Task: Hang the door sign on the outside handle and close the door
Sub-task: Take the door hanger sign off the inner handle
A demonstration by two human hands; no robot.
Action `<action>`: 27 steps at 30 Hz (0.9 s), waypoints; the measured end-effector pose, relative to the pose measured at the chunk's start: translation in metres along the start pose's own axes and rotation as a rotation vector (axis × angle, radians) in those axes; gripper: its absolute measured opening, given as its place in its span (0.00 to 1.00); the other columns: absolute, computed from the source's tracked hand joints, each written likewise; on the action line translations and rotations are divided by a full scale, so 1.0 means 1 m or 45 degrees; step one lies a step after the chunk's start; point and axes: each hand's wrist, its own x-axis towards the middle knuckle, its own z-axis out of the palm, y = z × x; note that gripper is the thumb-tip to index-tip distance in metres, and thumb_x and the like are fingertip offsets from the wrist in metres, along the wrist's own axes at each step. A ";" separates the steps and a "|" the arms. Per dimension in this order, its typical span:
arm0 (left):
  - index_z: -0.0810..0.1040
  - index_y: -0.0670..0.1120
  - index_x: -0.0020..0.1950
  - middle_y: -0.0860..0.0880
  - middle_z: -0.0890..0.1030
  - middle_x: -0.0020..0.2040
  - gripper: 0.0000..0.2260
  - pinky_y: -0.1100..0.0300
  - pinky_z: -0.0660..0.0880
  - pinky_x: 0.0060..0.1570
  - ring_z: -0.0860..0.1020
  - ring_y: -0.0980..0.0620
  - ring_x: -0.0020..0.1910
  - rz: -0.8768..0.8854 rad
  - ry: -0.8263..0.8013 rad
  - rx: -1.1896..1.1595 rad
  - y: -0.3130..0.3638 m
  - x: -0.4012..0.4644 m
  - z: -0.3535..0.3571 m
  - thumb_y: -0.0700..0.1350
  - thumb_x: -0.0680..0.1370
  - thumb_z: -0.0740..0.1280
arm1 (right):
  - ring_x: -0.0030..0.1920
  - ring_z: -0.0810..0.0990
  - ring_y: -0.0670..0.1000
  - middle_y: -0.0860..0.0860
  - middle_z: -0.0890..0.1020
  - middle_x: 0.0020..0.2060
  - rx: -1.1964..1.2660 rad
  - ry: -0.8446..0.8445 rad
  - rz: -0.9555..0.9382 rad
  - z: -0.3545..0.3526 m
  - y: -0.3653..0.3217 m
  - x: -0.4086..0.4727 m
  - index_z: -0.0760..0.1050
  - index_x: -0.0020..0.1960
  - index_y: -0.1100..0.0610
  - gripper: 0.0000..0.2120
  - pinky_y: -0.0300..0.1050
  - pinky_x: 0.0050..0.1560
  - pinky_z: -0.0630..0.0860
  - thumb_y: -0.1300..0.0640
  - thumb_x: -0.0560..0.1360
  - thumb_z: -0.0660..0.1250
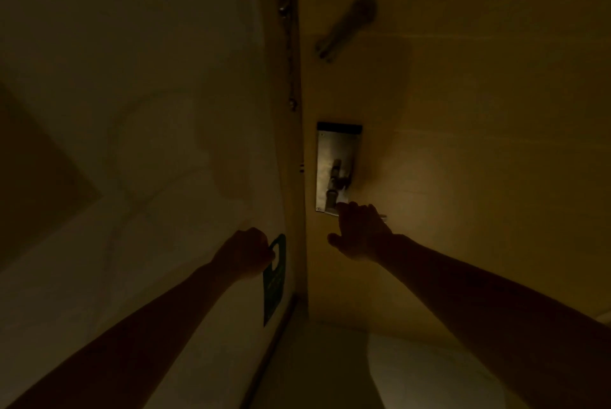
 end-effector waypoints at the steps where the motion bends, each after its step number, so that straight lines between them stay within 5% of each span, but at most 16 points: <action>1: 0.71 0.48 0.36 0.48 0.77 0.41 0.12 0.56 0.74 0.41 0.76 0.50 0.39 -0.006 0.030 -0.008 -0.005 0.001 0.001 0.50 0.78 0.62 | 0.61 0.73 0.59 0.58 0.73 0.63 -0.016 0.024 0.027 0.002 -0.004 0.001 0.61 0.74 0.59 0.33 0.55 0.68 0.66 0.39 0.78 0.61; 8: 0.75 0.44 0.43 0.47 0.80 0.40 0.10 0.51 0.81 0.42 0.81 0.48 0.39 0.001 0.012 -0.158 -0.033 0.003 0.008 0.49 0.79 0.62 | 0.65 0.70 0.59 0.58 0.71 0.66 0.060 0.138 0.124 0.009 -0.011 -0.007 0.61 0.75 0.57 0.32 0.53 0.68 0.67 0.45 0.77 0.66; 11: 0.74 0.44 0.42 0.48 0.79 0.38 0.11 0.56 0.77 0.34 0.80 0.50 0.36 0.010 -0.007 -0.168 -0.040 0.000 0.010 0.50 0.79 0.62 | 0.65 0.70 0.59 0.58 0.72 0.66 0.072 0.159 0.142 0.009 -0.015 -0.015 0.62 0.74 0.57 0.32 0.53 0.67 0.67 0.46 0.76 0.68; 16: 0.72 0.46 0.39 0.49 0.76 0.38 0.12 0.56 0.72 0.37 0.75 0.50 0.37 -0.047 0.094 -0.011 -0.046 -0.022 0.017 0.53 0.76 0.64 | 0.64 0.71 0.58 0.57 0.71 0.65 -0.009 0.154 0.144 0.013 -0.024 -0.036 0.62 0.73 0.57 0.32 0.52 0.66 0.68 0.45 0.76 0.67; 20: 0.67 0.49 0.34 0.51 0.71 0.33 0.15 0.61 0.65 0.25 0.72 0.54 0.29 -0.003 0.043 -0.090 -0.065 -0.051 0.022 0.54 0.78 0.63 | 0.62 0.72 0.58 0.57 0.72 0.64 -0.034 0.166 0.092 0.022 -0.027 -0.064 0.62 0.73 0.58 0.31 0.52 0.64 0.69 0.45 0.76 0.67; 27: 0.68 0.49 0.35 0.50 0.74 0.34 0.13 0.61 0.65 0.24 0.74 0.54 0.29 -0.051 0.091 -0.077 -0.074 -0.139 0.043 0.52 0.77 0.64 | 0.61 0.72 0.56 0.56 0.73 0.61 -0.088 0.164 0.083 0.045 -0.040 -0.134 0.63 0.71 0.58 0.31 0.53 0.66 0.67 0.44 0.75 0.66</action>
